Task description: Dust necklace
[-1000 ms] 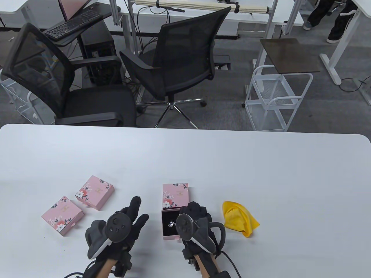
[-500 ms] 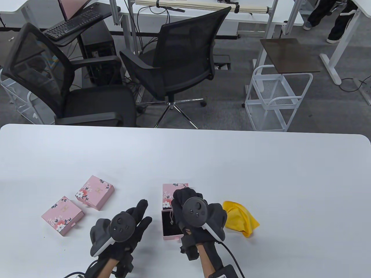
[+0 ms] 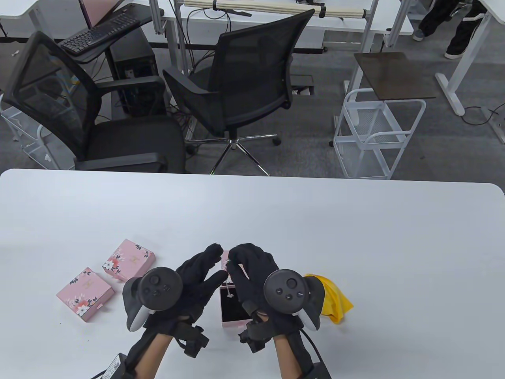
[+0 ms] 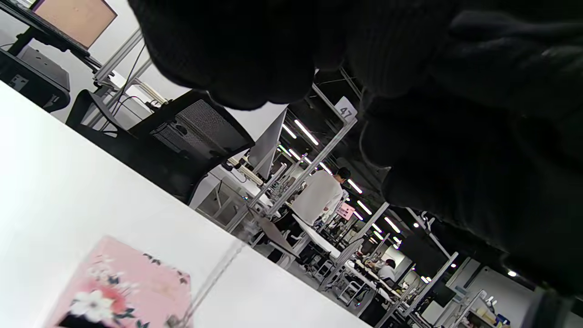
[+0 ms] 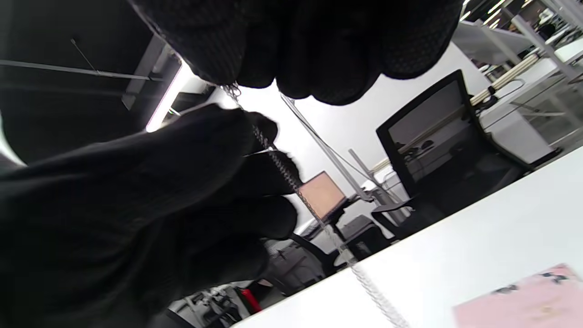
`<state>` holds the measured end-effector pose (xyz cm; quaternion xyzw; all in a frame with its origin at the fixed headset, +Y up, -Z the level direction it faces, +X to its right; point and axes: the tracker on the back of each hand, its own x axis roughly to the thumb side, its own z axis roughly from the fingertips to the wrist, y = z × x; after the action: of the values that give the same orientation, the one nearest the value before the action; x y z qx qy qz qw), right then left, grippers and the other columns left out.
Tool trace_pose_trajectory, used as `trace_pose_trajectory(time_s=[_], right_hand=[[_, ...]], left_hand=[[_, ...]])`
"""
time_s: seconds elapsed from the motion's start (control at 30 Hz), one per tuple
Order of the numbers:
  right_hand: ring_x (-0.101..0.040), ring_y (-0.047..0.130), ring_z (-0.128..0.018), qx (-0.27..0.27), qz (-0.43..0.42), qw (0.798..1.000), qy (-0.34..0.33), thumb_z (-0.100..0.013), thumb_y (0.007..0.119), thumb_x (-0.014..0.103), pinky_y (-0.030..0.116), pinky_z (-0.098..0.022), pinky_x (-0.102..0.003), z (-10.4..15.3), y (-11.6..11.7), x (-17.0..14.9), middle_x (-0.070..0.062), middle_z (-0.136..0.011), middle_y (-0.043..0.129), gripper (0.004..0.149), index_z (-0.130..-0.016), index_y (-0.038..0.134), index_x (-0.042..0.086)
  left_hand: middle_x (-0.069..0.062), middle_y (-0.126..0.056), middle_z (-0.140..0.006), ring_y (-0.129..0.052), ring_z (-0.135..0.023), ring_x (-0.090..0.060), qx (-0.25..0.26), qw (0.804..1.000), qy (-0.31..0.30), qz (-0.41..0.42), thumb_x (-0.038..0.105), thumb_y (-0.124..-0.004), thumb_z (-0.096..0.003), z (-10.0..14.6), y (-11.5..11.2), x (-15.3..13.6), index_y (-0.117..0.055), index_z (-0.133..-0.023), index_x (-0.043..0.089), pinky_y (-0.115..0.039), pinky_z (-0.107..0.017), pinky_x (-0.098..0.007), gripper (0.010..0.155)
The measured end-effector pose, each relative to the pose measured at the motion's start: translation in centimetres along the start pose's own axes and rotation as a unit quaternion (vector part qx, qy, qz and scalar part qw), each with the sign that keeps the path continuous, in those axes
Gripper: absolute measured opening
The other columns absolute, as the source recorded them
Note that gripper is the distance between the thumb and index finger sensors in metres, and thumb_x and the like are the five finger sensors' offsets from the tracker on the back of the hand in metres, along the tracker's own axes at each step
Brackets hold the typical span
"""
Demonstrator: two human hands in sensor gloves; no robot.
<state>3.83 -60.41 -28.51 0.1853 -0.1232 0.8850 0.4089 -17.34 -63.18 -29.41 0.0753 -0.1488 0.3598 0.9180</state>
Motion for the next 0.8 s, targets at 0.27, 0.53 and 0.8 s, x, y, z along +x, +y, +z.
trace_pose_trajectory(time_s=[0.27,0.53,0.8], right_hand=[[-0.047,0.076,-0.085,0.005,-0.028,1.000,-0.007,-0.066,0.075,0.028,0.064,-0.067,-0.060,0.1,-0.2,0.3,-0.027,-0.106,0.068,0.040,-0.102,0.071,0.010],[-0.047,0.076,-0.084,0.001,-0.041,0.999,0.000,-0.066,0.075,0.028,0.064,-0.067,-0.060,0.1,-0.5,-0.2,-0.027,-0.105,0.068,0.040,-0.101,0.071,0.010],[-0.048,0.076,-0.084,-0.003,-0.051,0.998,0.028,-0.067,0.075,0.029,0.064,-0.066,-0.060,-0.1,-0.5,-1.5,-0.027,-0.105,0.068,0.040,-0.101,0.071,0.009]], left_hand=[[0.002,-0.104,-0.082,-0.102,-0.073,-0.019,-0.023,0.999,-0.028,0.033,0.043,-0.083,-0.0569,0.0,1.0,0.5,-0.088,-0.093,0.027,-0.088,-0.053,-0.043,0.040],[0.000,-0.099,-0.088,-0.097,-0.079,-0.022,-0.092,0.990,-0.027,0.100,0.041,-0.078,-0.0618,-0.2,1.5,-0.2,-0.083,-0.099,0.026,-0.084,-0.057,-0.045,0.040],[-0.003,-0.096,-0.091,-0.093,-0.081,-0.025,-0.123,0.977,-0.017,0.175,0.042,-0.076,-0.0638,-0.2,2.2,-1.3,-0.081,-0.100,0.024,-0.082,-0.058,-0.046,0.040]])
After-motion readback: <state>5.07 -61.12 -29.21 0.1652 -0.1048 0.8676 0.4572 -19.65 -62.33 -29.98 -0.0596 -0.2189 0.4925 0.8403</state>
